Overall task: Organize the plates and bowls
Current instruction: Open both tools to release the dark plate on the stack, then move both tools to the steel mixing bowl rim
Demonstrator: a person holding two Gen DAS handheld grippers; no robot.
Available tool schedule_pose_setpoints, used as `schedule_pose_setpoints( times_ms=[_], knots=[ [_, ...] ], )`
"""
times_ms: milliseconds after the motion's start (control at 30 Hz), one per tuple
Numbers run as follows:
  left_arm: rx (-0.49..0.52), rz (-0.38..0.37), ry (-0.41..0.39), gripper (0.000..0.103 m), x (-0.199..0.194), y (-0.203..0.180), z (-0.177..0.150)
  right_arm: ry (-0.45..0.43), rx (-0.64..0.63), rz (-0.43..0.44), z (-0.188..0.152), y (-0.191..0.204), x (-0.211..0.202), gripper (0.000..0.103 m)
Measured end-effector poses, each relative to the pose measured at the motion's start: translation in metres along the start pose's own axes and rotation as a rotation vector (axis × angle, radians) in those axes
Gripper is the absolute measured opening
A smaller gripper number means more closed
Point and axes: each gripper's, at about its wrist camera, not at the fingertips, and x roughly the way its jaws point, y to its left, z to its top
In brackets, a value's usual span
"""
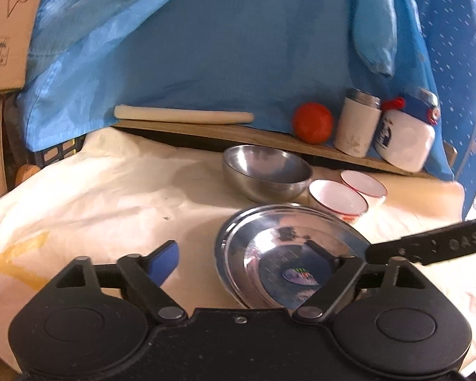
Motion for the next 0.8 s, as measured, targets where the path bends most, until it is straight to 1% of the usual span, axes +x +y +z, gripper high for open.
schedule_pose_setpoints(
  times_ms=[33, 100, 200, 367, 500, 633, 800],
  knots=[
    [-0.013, -0.003, 0.001, 0.096, 0.002, 0.003, 0.003, -0.005, 0.003, 0.005, 0.001, -0.001, 0.0, 0.088],
    [-0.044, -0.005, -0.005, 0.101, 0.005, 0.012, 0.01, -0.018, 0.01, 0.015, 0.004, -0.003, -0.001, 0.097],
    [-0.079, -0.002, -0.009, 0.102, 0.01, 0.022, 0.021, -0.037, 0.019, 0.022, 0.008, -0.006, 0.001, 0.102],
    [-0.155, 0.003, 0.01, 0.102, 0.026, 0.037, 0.033, -0.085, 0.054, 0.031, 0.012, -0.013, 0.009, 0.102],
    [-0.24, 0.025, 0.072, 0.102, 0.049, 0.049, 0.041, -0.123, 0.122, 0.045, 0.019, -0.025, 0.019, 0.102],
    [-0.27, 0.023, 0.112, 0.102, 0.07, 0.055, 0.049, -0.151, 0.173, 0.054, 0.029, -0.036, 0.029, 0.103],
    [-0.274, 0.027, 0.11, 0.102, 0.091, 0.057, 0.062, -0.198, 0.174, 0.061, 0.048, -0.04, 0.04, 0.103]
  ],
)
